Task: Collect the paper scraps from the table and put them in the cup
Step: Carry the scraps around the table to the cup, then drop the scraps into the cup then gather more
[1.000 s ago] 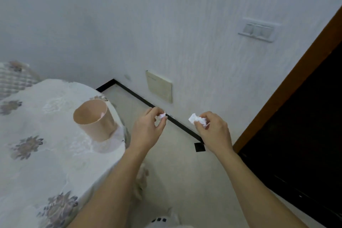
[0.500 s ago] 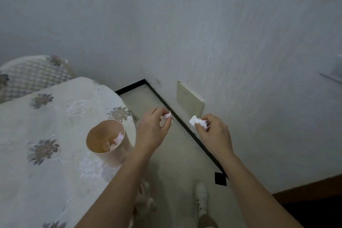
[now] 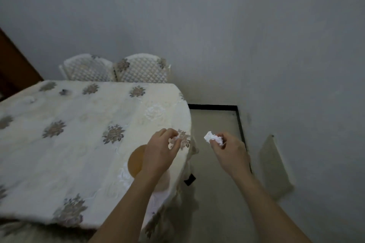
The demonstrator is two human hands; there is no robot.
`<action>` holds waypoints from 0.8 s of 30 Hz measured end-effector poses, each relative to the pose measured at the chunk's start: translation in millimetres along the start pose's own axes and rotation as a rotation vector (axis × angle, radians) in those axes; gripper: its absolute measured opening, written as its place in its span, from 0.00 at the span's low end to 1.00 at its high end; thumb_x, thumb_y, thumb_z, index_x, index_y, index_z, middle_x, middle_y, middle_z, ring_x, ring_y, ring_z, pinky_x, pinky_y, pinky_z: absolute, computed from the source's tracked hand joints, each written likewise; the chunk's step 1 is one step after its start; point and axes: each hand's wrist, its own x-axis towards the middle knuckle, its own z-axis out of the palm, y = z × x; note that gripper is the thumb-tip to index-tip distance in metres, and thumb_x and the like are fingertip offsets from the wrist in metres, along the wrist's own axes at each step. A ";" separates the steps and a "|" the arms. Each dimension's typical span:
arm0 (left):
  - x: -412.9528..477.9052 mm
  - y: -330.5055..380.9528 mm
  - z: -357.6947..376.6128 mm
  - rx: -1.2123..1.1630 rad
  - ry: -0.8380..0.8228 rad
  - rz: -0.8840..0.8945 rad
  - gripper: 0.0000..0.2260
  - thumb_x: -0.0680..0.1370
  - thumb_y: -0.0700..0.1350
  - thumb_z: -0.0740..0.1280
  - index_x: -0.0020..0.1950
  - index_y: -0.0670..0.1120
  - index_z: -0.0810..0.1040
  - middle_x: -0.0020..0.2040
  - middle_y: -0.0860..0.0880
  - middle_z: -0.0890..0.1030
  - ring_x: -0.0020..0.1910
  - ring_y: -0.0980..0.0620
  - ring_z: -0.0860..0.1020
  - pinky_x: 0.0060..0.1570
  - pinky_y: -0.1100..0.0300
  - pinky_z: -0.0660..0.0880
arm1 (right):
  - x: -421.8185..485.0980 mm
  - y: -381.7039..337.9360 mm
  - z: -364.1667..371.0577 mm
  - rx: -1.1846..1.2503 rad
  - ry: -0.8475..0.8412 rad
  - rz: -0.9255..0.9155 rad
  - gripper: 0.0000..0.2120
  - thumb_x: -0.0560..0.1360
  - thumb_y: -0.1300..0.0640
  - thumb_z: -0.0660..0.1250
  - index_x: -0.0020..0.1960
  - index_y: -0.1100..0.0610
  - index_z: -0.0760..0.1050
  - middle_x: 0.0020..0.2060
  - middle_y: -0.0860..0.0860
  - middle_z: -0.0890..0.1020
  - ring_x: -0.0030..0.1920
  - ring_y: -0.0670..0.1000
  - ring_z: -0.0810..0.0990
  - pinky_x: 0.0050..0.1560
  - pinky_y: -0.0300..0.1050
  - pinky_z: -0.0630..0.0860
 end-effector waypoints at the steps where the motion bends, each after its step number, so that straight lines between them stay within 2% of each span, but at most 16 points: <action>1: -3.0 -4.7 -4.4 0.033 0.025 -0.048 0.04 0.76 0.50 0.69 0.48 0.52 0.78 0.42 0.56 0.78 0.40 0.55 0.74 0.38 0.64 0.68 | 7.6 -2.2 7.1 0.000 -0.046 -0.029 0.05 0.74 0.46 0.67 0.47 0.46 0.76 0.39 0.44 0.80 0.39 0.48 0.78 0.35 0.44 0.71; 3: -11.7 -14.8 -15.0 0.096 0.066 -0.142 0.04 0.76 0.50 0.69 0.48 0.52 0.78 0.43 0.55 0.78 0.40 0.54 0.74 0.37 0.61 0.71 | 16.4 -9.9 24.2 0.003 -0.134 -0.089 0.06 0.74 0.46 0.68 0.48 0.47 0.76 0.41 0.46 0.81 0.40 0.51 0.78 0.37 0.45 0.73; 7: -32.3 -33.2 -38.4 0.146 0.129 -0.268 0.03 0.77 0.48 0.69 0.49 0.50 0.78 0.43 0.53 0.78 0.41 0.54 0.74 0.39 0.62 0.69 | 20.6 -38.2 59.0 0.044 -0.269 -0.224 0.08 0.74 0.47 0.69 0.51 0.48 0.77 0.44 0.46 0.80 0.42 0.51 0.78 0.41 0.47 0.75; 10: -47.9 -45.0 -53.1 0.151 0.171 -0.328 0.02 0.77 0.48 0.69 0.48 0.51 0.78 0.43 0.55 0.78 0.41 0.54 0.74 0.39 0.60 0.71 | 17.5 -60.9 82.4 0.047 -0.319 -0.320 0.08 0.74 0.48 0.68 0.51 0.48 0.77 0.44 0.45 0.79 0.44 0.51 0.77 0.43 0.48 0.75; 14: -59.3 -57.7 -66.6 0.204 0.184 -0.375 0.04 0.77 0.50 0.69 0.49 0.52 0.78 0.42 0.56 0.76 0.40 0.54 0.73 0.38 0.62 0.69 | 10.0 -86.8 102.6 0.016 -0.398 -0.436 0.08 0.74 0.48 0.68 0.52 0.49 0.76 0.43 0.46 0.78 0.44 0.50 0.76 0.43 0.48 0.74; 21: -49.3 -71.0 -65.5 0.237 0.174 -0.348 0.04 0.76 0.51 0.68 0.48 0.52 0.78 0.42 0.55 0.77 0.41 0.53 0.73 0.38 0.59 0.71 | 7.3 -106.3 121.9 -0.036 -0.359 -0.513 0.10 0.75 0.47 0.67 0.53 0.50 0.77 0.43 0.48 0.78 0.46 0.52 0.75 0.44 0.51 0.75; 24: -42.8 -74.6 -58.3 0.251 0.075 -0.414 0.12 0.77 0.56 0.67 0.57 0.52 0.78 0.50 0.53 0.79 0.50 0.49 0.75 0.46 0.57 0.72 | 8.1 -104.0 125.6 -0.099 -0.377 -0.517 0.13 0.75 0.46 0.68 0.56 0.50 0.76 0.46 0.49 0.79 0.49 0.53 0.75 0.47 0.49 0.74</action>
